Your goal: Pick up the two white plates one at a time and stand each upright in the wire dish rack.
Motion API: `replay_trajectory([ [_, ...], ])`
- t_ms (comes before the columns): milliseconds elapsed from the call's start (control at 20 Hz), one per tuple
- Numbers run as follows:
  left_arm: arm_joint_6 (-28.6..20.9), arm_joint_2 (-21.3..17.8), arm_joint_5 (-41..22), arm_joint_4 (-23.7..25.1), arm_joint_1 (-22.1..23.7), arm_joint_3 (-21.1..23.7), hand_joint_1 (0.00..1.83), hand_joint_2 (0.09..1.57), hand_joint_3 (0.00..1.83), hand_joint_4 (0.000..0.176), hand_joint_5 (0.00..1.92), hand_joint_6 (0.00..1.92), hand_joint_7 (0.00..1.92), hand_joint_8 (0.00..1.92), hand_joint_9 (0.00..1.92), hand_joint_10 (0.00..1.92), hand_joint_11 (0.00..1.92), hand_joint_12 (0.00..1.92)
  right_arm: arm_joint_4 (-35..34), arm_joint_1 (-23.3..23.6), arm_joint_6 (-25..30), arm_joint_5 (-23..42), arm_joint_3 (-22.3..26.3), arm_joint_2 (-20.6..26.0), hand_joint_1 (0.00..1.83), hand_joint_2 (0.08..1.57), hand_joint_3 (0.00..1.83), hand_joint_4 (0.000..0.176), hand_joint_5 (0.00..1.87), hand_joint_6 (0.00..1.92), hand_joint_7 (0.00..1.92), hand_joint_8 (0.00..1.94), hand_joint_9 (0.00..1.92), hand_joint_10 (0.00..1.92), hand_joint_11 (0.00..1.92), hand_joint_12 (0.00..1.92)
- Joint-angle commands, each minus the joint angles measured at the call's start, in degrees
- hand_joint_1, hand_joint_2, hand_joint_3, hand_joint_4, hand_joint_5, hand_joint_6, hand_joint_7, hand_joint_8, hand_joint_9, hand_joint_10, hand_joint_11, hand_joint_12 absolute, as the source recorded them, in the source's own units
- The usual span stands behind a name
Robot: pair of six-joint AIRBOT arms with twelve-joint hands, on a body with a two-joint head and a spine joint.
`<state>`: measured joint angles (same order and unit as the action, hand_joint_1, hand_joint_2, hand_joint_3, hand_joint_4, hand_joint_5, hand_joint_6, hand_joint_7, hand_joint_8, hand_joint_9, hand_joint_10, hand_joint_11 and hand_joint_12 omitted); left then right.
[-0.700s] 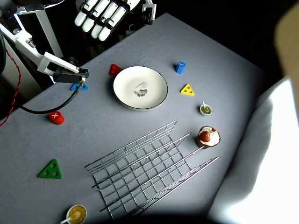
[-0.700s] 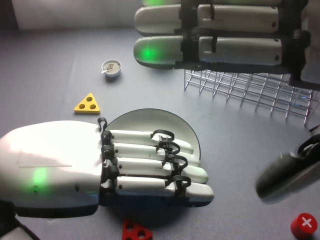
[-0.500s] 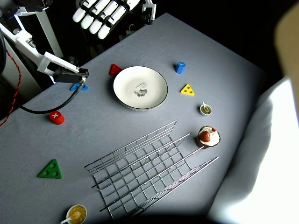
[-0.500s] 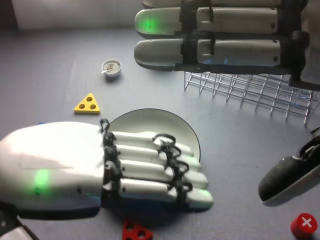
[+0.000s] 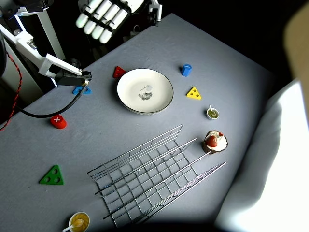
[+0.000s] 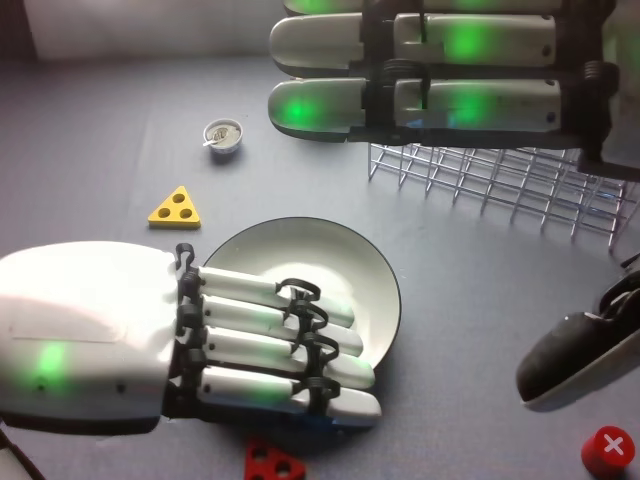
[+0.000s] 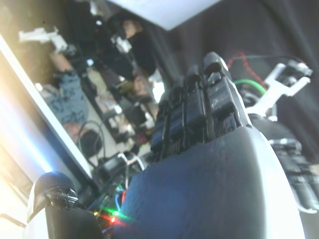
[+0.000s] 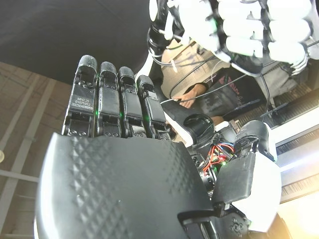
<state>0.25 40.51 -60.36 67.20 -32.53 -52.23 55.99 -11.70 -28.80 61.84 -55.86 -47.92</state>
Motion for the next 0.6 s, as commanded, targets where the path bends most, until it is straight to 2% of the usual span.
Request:
replay_trajectory([
  [0, -0.25, 0.37, -6.59, -3.25, 0.52, -0.40, 0.09, 0.82, 0.00, 0.000, 0.10, 0.00, 0.11, 0.00, 0.11, 0.00, 0.13, 0.04, -5.37, 0.63, -0.22, 4.22, 0.31, 0.03, 0.01, 0.87, 0.00, 0.000, 0.12, 0.01, 0.12, 0.01, 0.11, 0.01, 0.10, 0.06],
  [350, -0.25, 0.83, -6.64, -0.63, 0.52, -2.15, 0.11, 0.82, 0.00, 0.000, 0.08, 0.00, 0.09, 0.00, 0.09, 0.00, 0.11, 0.02, -5.68, -0.16, 0.11, 4.04, 0.70, 0.57, 0.03, 0.89, 0.00, 0.000, 0.10, 0.00, 0.12, 0.00, 0.11, 0.00, 0.09, 0.04],
  [550, -0.25, 1.61, -3.81, -3.38, -0.09, -2.13, 0.12, 0.82, 0.00, 0.000, 0.07, 0.00, 0.09, 0.00, 0.09, 0.00, 0.11, 0.02, -7.07, -1.00, 5.68, 3.26, 2.55, 1.65, 0.03, 0.88, 0.00, 0.000, 0.13, 0.01, 0.14, 0.01, 0.13, 0.01, 0.09, 0.03],
])
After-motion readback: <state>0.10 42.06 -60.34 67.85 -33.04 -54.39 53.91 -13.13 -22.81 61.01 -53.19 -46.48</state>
